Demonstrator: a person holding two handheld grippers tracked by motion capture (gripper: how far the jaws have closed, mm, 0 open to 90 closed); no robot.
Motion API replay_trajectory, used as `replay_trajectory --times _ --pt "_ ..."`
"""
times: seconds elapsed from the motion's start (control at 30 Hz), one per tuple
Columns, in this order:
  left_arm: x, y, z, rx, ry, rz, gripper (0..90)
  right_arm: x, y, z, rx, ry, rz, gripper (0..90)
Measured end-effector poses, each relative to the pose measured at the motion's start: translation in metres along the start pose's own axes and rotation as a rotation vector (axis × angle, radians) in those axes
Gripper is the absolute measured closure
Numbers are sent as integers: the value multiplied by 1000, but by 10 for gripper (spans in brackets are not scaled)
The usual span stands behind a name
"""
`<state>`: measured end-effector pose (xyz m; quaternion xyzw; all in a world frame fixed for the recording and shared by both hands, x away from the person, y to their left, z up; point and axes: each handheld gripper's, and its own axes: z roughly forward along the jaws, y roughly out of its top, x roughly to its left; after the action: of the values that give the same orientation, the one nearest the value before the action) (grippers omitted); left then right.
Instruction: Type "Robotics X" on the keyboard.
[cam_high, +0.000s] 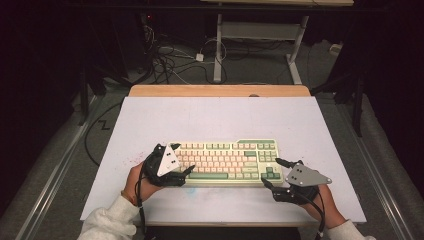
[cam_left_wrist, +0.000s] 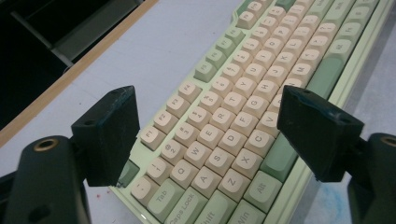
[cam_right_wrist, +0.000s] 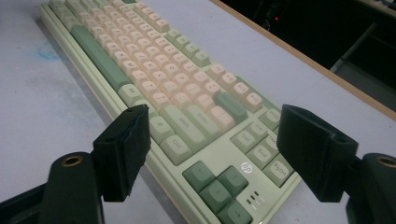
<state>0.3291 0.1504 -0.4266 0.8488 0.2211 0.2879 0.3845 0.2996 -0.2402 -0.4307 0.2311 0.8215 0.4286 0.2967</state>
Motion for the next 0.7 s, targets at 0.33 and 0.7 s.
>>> replay_trajectory --times 0.33,0.7 --pt "4 -8 -11 -11 30 -21 172 -6 4 1 9 20 12 609" --pt "5 -28 -26 -2 45 -39 180 -7 18 19 82 104 1 900"
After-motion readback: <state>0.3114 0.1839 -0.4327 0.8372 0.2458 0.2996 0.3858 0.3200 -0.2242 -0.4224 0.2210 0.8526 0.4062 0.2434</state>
